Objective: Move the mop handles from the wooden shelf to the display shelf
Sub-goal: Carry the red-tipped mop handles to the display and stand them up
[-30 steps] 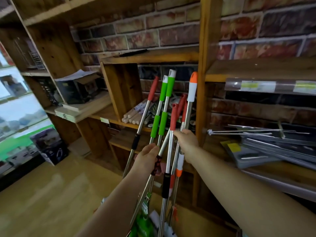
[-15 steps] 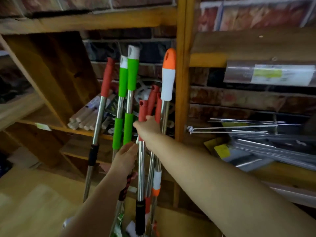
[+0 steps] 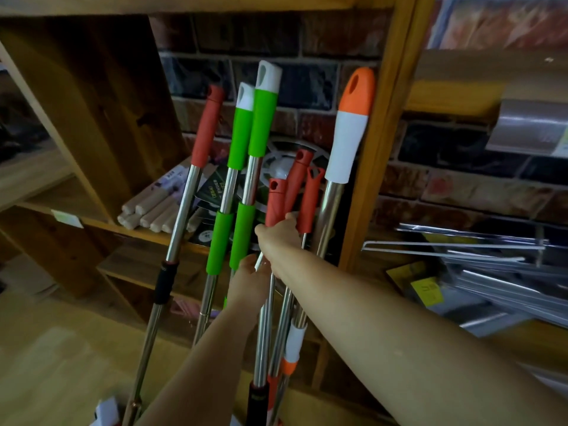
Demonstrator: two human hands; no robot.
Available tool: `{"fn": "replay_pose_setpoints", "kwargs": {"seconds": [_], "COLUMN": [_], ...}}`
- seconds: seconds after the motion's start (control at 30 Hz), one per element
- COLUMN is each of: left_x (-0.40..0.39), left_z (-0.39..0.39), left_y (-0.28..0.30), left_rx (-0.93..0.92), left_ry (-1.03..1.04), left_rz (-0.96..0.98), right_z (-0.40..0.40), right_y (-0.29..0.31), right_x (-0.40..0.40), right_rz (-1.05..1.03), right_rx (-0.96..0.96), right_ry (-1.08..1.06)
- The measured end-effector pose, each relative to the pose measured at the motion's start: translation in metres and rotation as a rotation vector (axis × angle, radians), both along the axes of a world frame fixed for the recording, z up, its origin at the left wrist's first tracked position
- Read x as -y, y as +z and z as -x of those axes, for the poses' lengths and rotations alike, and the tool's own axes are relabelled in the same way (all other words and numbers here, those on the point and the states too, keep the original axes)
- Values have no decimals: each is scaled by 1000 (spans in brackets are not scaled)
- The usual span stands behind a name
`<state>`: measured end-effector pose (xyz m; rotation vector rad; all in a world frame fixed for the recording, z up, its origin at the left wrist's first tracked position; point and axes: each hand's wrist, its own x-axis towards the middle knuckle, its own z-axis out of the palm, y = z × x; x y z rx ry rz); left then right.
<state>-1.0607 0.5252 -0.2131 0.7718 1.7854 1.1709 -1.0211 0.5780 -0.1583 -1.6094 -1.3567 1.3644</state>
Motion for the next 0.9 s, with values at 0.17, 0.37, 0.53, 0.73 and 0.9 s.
{"fn": "replay_pose_setpoints", "kwargs": {"seconds": [0.17, 0.37, 0.53, 0.73, 0.9], "left_x": [-13, -16, -13, 6, 37], "left_z": [1, 0, 3, 8, 2], "left_y": [-12, -12, -8, 6, 24], "left_rx": [19, -140, -339, -416, -406], "left_ry": [-2, -59, -145, -174, -160], "left_rz": [6, 14, 44, 50, 32], "right_z": [7, 8, -1, -16, -30], "right_y": [-6, -7, -4, 11, 33], "right_x": [-13, -19, -18, -3, 21], "right_rz": [7, -7, -25, -112, -111], "right_rx": [5, 39, 7, 20, -5], "right_ry": [-32, -77, -72, 71, 207]}}
